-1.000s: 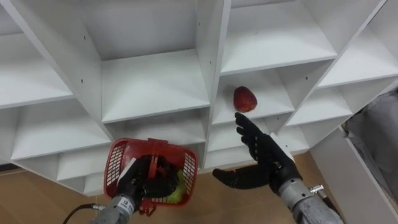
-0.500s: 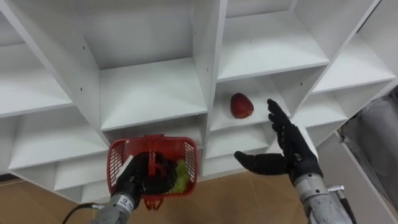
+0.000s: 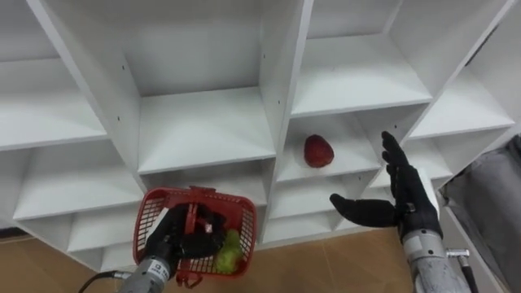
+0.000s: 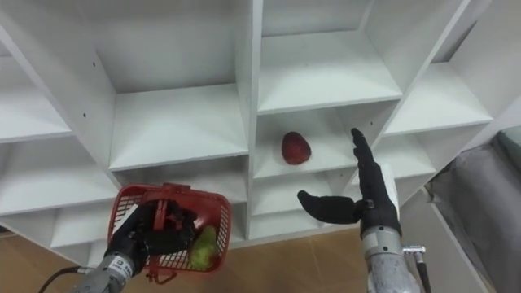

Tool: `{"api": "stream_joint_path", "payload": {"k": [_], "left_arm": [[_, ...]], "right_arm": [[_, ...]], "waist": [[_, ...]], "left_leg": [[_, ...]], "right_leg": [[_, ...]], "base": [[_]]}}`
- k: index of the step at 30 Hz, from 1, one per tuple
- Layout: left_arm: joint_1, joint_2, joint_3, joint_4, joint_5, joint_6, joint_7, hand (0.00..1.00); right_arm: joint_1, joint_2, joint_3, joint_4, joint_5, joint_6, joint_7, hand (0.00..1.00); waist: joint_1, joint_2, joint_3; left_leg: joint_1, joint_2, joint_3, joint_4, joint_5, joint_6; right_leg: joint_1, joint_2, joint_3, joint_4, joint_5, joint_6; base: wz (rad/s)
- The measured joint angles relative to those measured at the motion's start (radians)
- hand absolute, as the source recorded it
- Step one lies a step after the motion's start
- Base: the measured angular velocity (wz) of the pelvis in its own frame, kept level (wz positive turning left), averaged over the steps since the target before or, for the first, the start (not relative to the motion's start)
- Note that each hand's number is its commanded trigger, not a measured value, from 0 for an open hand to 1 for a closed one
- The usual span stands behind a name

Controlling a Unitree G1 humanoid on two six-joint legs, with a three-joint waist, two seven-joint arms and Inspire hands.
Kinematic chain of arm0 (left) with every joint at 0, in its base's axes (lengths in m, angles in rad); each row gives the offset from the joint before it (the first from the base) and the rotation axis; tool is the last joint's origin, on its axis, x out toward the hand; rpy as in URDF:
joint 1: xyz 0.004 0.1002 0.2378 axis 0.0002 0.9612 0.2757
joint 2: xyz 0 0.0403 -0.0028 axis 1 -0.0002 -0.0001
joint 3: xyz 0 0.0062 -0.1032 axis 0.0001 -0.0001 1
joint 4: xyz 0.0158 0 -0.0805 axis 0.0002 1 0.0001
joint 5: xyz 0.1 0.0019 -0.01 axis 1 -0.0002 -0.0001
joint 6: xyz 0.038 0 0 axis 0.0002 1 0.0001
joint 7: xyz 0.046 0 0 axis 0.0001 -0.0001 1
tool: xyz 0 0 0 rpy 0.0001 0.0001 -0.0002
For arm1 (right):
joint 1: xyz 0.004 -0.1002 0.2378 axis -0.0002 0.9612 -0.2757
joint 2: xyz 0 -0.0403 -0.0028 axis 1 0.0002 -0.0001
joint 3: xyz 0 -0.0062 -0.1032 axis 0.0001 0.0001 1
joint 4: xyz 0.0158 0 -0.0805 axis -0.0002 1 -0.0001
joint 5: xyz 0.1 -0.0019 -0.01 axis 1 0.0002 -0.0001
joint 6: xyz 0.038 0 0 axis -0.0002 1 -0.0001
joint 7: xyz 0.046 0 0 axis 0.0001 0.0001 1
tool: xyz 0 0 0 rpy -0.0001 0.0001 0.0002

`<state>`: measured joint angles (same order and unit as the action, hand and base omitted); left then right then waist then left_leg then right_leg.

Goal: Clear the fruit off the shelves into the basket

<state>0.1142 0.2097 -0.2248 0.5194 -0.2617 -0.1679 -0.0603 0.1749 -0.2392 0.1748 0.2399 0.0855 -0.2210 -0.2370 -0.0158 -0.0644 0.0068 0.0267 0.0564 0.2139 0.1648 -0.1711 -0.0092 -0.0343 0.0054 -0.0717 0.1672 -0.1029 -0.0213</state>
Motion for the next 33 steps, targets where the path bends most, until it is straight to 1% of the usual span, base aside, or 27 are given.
{"api": "stream_joint_path", "payload": {"k": [2, 7, 9, 10, 12, 14, 17, 19, 20, 21, 24, 28, 30, 33], "left_arm": [[0.004, 0.003, 0.002, -0.022, 0.006, 0.000, 0.000, 1.00], [0.005, 0.000, 0.029, -0.049, 0.019, 0.000, -0.013, 1.00], [0.009, 0.004, 0.030, -0.056, 0.018, 0.000, -0.035, 1.00], [0.009, 0.004, 0.030, -0.059, 0.018, 0.000, -0.040, 1.00], [0.013, 0.004, 0.028, -0.059, 0.019, 0.001, -0.060, 1.00], [0.013, 0.004, 0.027, -0.059, 0.019, 0.002, -0.067, 1.00], [0.013, 0.006, 0.026, -0.059, 0.019, 0.002, -0.074, 1.00], [0.010, 0.006, 0.026, -0.059, 0.019, 0.002, -0.078, 1.00], [0.010, 0.005, 0.026, -0.059, 0.019, 0.002, -0.080, 1.00], [0.006, 0.004, 0.027, -0.059, 0.018, 0.002, -0.083, 1.00], [0.001, 0.004, 0.026, -0.058, 0.019, 0.002, -0.090, 1.00], [0.000, 0.006, 0.027, -0.043, 0.019, 0.002, -0.105, 1.00], [0.000, 0.004, 0.028, -0.036, 0.019, 0.004, -0.111, 1.00], [-0.007, 0.003, 0.028, -0.019, 0.019, 0.011, -0.122, 1.00]], "right_arm": [[-0.004, 0.000, 0.000, 0.018, 0.003, 0.000, -0.001, 0.00], [-0.058, 0.000, -0.001, 0.122, 0.008, 0.001, -0.001, 0.00], [-0.077, -0.004, -0.005, 0.154, 0.026, 0.004, -0.002, 0.00], [-0.077, -0.005, -0.007, 0.154, 0.028, 0.004, -0.002, 0.00], [-0.088, -0.005, -0.007, 0.170, 0.029, 0.003, 0.000, 0.00], [-0.106, -0.005, -0.007, 0.203, 0.031, 0.003, -0.001, 0.00], [-0.124, -0.005, -0.001, 0.239, 0.045, 0.003, -0.001, 0.00], [-0.149, -0.005, -0.001, 0.281, 0.074, 0.002, 0.000, 0.00], [-0.171, -0.005, -0.003, 0.312, 0.084, 0.002, 0.000, 0.00], [-0.187, -0.006, -0.008, 0.325, 0.102, 0.001, 0.000, 0.00], [-0.233, -0.005, -0.008, 0.379, 0.116, -0.001, 0.000, 0.00], [-0.259, -0.005, -0.009, 0.416, 0.127, -0.002, 0.000, 0.00], [-0.286, -0.005, -0.011, 0.436, 0.157, -0.002, -0.001, 0.00], [-0.330, -0.006, -0.011, 0.468, 0.157, -0.002, -0.002, 0.00]], "waist": [[0.002, 0.000, 0.0001], [0.007, -0.003, 0.0020], [0.016, -0.012, 0.0072], [0.019, -0.014, 0.0080], [0.024, -0.020, 0.0075], [0.028, -0.020, 0.0073], [0.045, -0.018, 0.0069], [0.046, -0.016, 0.0076], [0.044, -0.012, 0.0073], [0.043, -0.009, 0.0052], [0.042, -0.001, 0.0035], [0.048, 0.008, 0.0003], [0.053, 0.010, 0.0008], [0.053, 0.010, 0.0008]], "left_leg": [[-0.001, 0.000, -0.004, 0.001, 0.000, 0.000], [0.000, 0.000, -0.014, 0.003, 0.000, 0.000], [-0.007, 0.000, -0.027, 0.007, 0.000, -0.001], [-0.011, 0.000, -0.030, 0.008, 0.000, -0.001], [-0.034, -0.001, -0.051, 0.020, -0.001, -0.002], [-0.046, -0.002, -0.057, 0.024, -0.001, -0.002], [-0.060, -0.001, -0.065, 0.029, -0.001, -0.003], [-0.072, -0.001, -0.074, 0.036, -0.001, -0.004], [-0.081, -0.001, -0.079, 0.042, -0.001, -0.004], [-0.098, -0.002, -0.082, 0.049, -0.001, -0.003], [-0.128, -0.002, -0.093, 0.061, -0.001, -0.003], [-0.145, -0.003, -0.107, 0.065, 0.000, -0.004], [-0.168, -0.002, -0.108, 0.073, 0.000, -0.004], [-0.197, -0.002, -0.108, 0.077, 0.003, -0.004]], "right_leg": [[0.001, -0.002, -0.009, 0.001, -0.001, -0.001], [0.006, -0.003, -0.017, 0.003, -0.005, -0.003], [0.005, -0.004, -0.025, 0.004, -0.007, -0.004], [0.003, -0.004, -0.028, 0.004, -0.007, -0.004], [-0.005, -0.006, -0.047, 0.001, -0.008, -0.005], [-0.013, -0.007, -0.054, 0.001, -0.009, -0.005], [-0.021, -0.008, -0.068, 0.001, -0.010, -0.008], [-0.024, -0.009, -0.077, 0.001, -0.010, -0.008], [-0.028, -0.012, -0.091, 0.002, -0.011, -0.008], [-0.040, -0.015, -0.099, 0.004, -0.011, -0.008], [-0.057, -0.019, -0.118, 0.004, -0.010, -0.010], [-0.070, -0.020, -0.124, 0.006, -0.011, -0.011], [-0.093, -0.020, -0.126, 0.016, -0.012, -0.012], [-0.123, -0.022, -0.127, 0.024, -0.012, -0.014]], "base": [[0.07], [0.05], [0.14], [0.18], [0.23], [0.16], [0.09], [0.15], [0.15], [0.15], [0.15], [0.08], [0.00], [0.00]]}}
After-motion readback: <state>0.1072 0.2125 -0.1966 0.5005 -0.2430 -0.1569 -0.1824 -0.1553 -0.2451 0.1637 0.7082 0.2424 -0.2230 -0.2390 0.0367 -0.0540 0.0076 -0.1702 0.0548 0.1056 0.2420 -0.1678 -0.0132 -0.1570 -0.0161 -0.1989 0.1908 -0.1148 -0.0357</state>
